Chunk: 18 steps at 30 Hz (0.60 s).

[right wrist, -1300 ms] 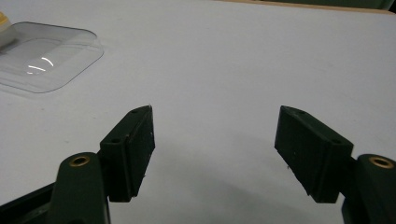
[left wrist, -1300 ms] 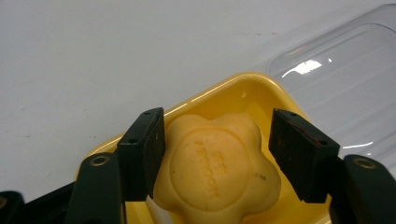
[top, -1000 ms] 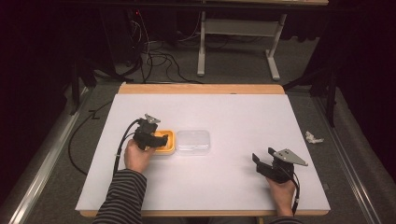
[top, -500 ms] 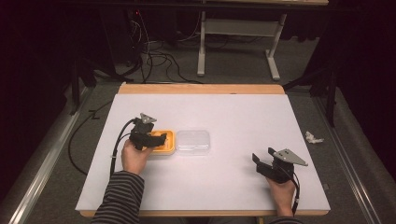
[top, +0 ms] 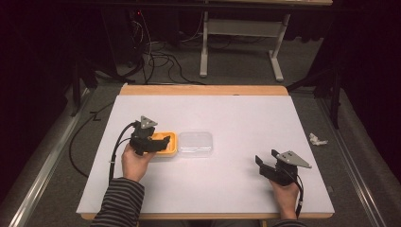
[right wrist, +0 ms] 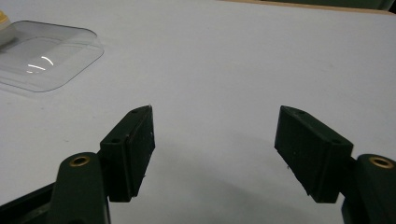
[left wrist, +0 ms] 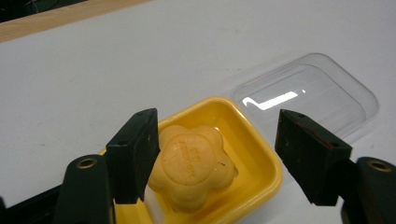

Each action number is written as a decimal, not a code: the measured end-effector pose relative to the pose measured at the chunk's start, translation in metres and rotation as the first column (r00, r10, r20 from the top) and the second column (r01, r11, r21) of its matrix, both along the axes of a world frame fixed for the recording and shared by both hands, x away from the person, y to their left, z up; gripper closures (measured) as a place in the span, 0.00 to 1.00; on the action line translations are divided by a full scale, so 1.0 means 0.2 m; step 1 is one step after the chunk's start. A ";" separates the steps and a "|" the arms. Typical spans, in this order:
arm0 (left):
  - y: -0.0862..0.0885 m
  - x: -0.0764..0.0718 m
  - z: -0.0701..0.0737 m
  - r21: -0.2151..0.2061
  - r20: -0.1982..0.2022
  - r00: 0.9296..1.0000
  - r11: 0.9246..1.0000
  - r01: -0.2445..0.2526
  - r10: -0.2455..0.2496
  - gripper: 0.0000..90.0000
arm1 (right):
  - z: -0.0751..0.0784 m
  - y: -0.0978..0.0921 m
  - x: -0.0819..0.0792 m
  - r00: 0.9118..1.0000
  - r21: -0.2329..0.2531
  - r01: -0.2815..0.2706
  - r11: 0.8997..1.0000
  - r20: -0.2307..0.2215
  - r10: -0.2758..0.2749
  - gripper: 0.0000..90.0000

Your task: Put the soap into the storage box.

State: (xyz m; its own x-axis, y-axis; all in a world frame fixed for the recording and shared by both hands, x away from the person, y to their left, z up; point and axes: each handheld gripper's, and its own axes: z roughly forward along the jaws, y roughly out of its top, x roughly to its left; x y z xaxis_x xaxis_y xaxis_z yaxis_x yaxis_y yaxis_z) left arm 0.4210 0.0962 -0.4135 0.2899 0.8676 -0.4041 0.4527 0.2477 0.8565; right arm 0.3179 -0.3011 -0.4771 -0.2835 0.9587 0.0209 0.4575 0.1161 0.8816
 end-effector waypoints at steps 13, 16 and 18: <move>0.03 -0.08 0.02 -0.062 0.011 1.000 0.998 0.008 -0.007 0.35 | 0.00 0.00 0.00 1.000 -0.004 -0.003 1.000 0.000 0.003 0.33; 0.03 -0.10 0.03 -0.068 0.020 1.000 0.998 0.011 -0.009 0.34 | 0.00 0.00 0.00 1.000 -0.007 -0.004 1.000 -0.002 0.004 0.33; 0.02 -0.11 0.04 -0.069 0.025 1.000 0.998 0.013 -0.011 0.34 | 0.00 0.00 0.00 1.000 -0.006 -0.002 1.000 -0.003 0.002 0.33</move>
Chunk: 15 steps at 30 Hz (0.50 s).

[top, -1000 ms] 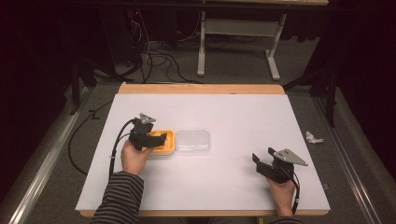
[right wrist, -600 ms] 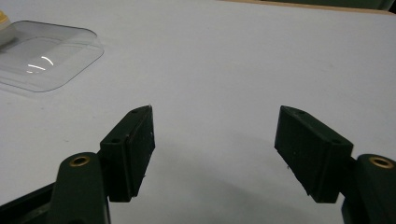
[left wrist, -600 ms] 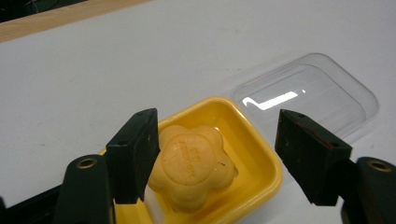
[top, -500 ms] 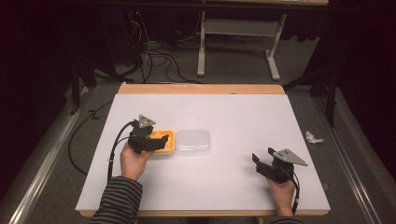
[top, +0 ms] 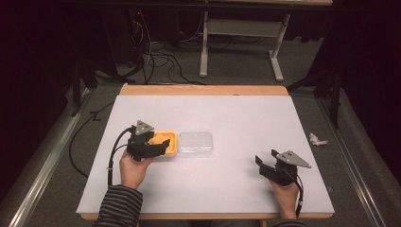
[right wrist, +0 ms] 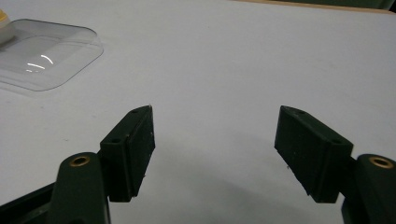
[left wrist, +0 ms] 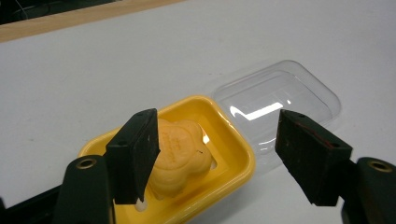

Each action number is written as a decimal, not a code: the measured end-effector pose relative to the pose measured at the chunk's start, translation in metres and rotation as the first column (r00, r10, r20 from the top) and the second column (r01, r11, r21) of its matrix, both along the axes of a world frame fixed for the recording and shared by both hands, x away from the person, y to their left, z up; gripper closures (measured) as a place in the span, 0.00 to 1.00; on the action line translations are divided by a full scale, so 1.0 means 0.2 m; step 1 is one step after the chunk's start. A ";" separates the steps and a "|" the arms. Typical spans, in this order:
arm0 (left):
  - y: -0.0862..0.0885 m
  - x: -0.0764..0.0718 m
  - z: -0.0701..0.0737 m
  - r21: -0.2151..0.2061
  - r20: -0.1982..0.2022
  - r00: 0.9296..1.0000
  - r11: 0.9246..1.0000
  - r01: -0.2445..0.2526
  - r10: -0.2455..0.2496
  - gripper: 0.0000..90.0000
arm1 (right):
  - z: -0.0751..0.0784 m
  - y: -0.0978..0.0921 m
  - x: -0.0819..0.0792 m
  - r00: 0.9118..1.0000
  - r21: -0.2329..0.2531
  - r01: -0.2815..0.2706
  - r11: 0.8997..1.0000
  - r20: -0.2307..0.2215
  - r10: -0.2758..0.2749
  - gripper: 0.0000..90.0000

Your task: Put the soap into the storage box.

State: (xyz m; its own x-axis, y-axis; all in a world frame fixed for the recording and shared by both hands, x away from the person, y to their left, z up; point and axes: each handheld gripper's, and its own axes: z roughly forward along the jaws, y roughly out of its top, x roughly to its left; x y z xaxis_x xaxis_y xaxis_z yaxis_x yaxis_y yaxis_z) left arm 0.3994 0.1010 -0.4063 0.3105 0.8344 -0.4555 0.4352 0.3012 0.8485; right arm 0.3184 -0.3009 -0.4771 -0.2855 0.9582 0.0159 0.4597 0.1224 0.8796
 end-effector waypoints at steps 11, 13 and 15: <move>-0.02 -0.06 0.00 -0.018 0.016 1.000 1.000 0.018 -0.018 0.34 | 0.00 0.00 0.00 1.000 0.002 -0.002 1.000 -0.005 0.002 0.33; -0.03 -0.07 0.01 -0.020 0.017 1.000 1.000 0.023 -0.022 0.34 | 0.00 0.00 0.00 1.000 0.002 -0.002 1.000 -0.005 0.002 0.33; -0.04 -0.08 0.01 -0.023 0.021 0.999 0.999 0.031 -0.030 0.34 | 0.00 0.00 0.00 1.000 0.004 0.000 1.000 -0.007 0.000 0.33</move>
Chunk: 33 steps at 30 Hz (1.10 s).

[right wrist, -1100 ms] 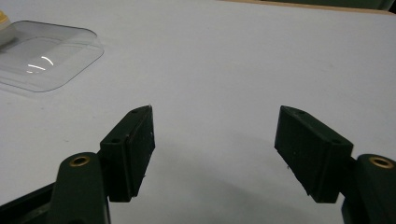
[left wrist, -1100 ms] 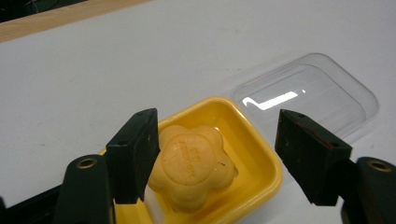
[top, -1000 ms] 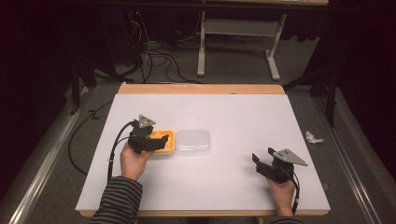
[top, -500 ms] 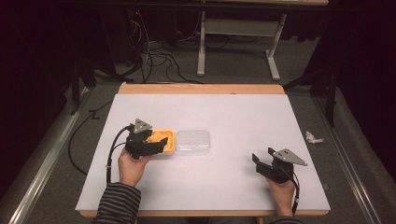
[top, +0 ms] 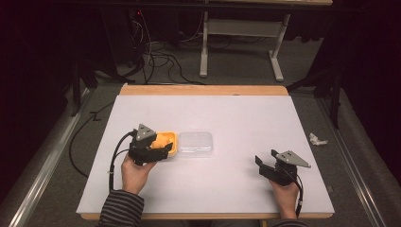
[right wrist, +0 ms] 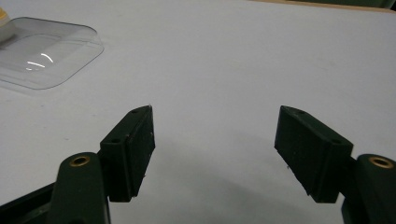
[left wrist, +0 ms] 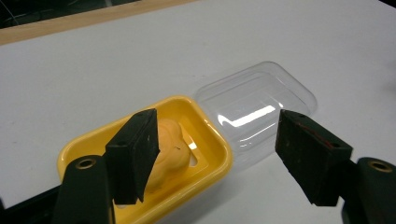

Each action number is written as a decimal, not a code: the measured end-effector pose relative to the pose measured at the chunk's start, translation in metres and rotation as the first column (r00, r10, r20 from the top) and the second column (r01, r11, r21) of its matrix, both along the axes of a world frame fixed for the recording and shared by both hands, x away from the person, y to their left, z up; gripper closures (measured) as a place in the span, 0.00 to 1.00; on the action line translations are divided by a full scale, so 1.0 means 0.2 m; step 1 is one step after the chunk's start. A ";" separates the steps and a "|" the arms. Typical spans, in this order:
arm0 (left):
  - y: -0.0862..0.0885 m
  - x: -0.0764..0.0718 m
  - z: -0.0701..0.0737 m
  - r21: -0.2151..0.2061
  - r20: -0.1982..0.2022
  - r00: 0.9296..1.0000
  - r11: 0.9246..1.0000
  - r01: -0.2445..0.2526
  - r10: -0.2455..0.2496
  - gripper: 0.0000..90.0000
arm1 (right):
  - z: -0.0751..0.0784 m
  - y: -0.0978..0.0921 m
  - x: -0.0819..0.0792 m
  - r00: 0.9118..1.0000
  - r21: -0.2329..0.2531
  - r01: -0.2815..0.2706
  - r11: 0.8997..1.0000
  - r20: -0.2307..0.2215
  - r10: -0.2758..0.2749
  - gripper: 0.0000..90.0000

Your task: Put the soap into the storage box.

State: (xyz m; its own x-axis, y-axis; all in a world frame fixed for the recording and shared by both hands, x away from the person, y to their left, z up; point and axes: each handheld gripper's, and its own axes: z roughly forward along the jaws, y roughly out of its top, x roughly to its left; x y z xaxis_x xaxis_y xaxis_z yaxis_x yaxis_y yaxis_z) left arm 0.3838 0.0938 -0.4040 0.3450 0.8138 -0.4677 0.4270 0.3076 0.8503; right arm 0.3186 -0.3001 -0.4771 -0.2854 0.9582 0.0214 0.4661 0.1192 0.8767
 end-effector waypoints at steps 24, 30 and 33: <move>-0.14 -0.14 -0.01 -0.005 0.025 0.995 0.995 0.096 -0.095 0.32 | 0.00 0.00 0.00 1.000 -0.004 -0.002 1.000 0.006 0.002 0.33; -0.16 -0.16 -0.04 -0.012 0.018 0.994 0.994 0.106 -0.105 0.32 | 0.00 0.00 0.00 1.000 -0.003 -0.001 1.000 0.004 0.001 0.33; -0.18 -0.18 -0.05 0.002 0.016 0.993 0.993 0.118 -0.118 0.32 | 0.00 0.00 0.00 1.000 -0.002 -0.001 1.000 0.005 0.001 0.33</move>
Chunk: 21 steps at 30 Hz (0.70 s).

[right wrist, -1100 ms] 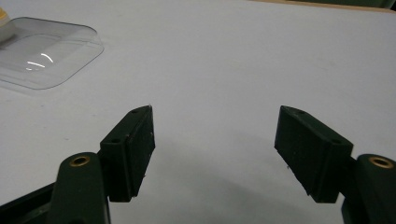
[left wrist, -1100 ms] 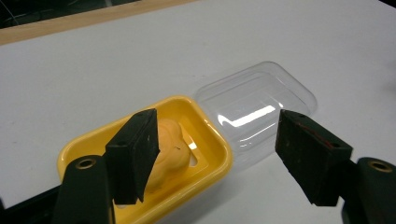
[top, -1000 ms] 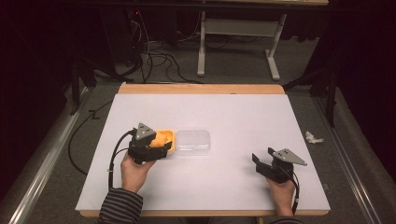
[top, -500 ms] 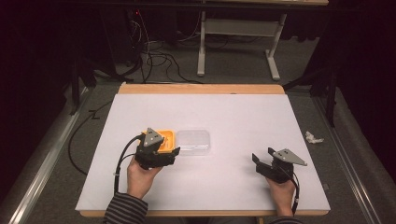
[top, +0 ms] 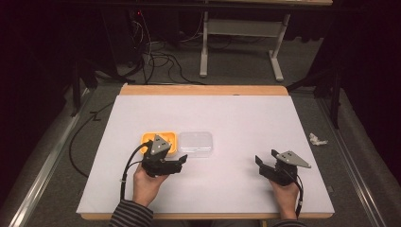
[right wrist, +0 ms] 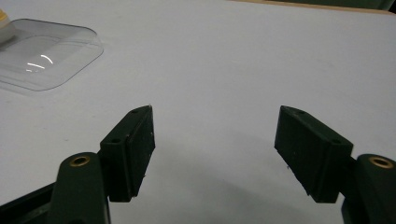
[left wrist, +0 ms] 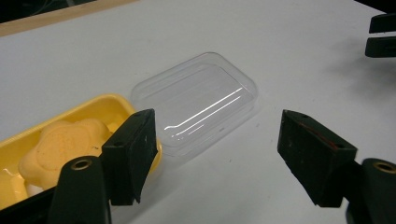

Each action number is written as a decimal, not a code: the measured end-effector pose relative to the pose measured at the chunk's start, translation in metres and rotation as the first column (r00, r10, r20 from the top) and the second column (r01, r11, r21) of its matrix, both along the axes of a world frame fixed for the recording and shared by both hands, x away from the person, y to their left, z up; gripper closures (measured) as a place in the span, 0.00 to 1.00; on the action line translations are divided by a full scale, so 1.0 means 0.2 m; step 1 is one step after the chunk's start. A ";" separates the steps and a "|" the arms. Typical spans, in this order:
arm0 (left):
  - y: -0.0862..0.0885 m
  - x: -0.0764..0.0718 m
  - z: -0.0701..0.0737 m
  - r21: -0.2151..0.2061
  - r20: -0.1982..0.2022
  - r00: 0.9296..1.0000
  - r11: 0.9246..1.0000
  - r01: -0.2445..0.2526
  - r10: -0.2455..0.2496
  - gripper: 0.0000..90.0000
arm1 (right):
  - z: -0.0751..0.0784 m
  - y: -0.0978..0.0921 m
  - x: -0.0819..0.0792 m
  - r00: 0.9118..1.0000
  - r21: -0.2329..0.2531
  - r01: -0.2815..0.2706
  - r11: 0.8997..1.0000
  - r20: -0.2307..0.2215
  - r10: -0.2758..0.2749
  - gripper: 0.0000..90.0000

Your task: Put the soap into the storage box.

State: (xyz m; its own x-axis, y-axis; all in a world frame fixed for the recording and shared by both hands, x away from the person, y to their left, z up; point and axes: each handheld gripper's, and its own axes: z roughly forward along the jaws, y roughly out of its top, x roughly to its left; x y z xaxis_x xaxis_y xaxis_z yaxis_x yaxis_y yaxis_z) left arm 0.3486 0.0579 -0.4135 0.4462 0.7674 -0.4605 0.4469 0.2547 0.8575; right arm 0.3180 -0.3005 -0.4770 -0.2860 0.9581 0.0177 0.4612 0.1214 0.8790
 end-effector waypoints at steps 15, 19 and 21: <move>-0.04 -0.06 -0.04 -0.004 -0.012 0.999 1.000 0.030 -0.030 0.32 | 0.00 0.00 0.00 1.000 -0.002 0.000 1.000 -0.001 0.000 0.33; -0.05 -0.07 -0.04 -0.012 -0.011 1.000 1.000 0.028 -0.028 0.32 | 0.00 0.00 0.00 1.000 -0.009 -0.003 1.000 0.004 0.003 0.33; -0.05 -0.07 -0.05 -0.005 -0.009 0.999 1.000 0.030 -0.031 0.32 | 0.00 0.00 0.00 1.000 -0.009 -0.003 1.000 0.004 0.003 0.33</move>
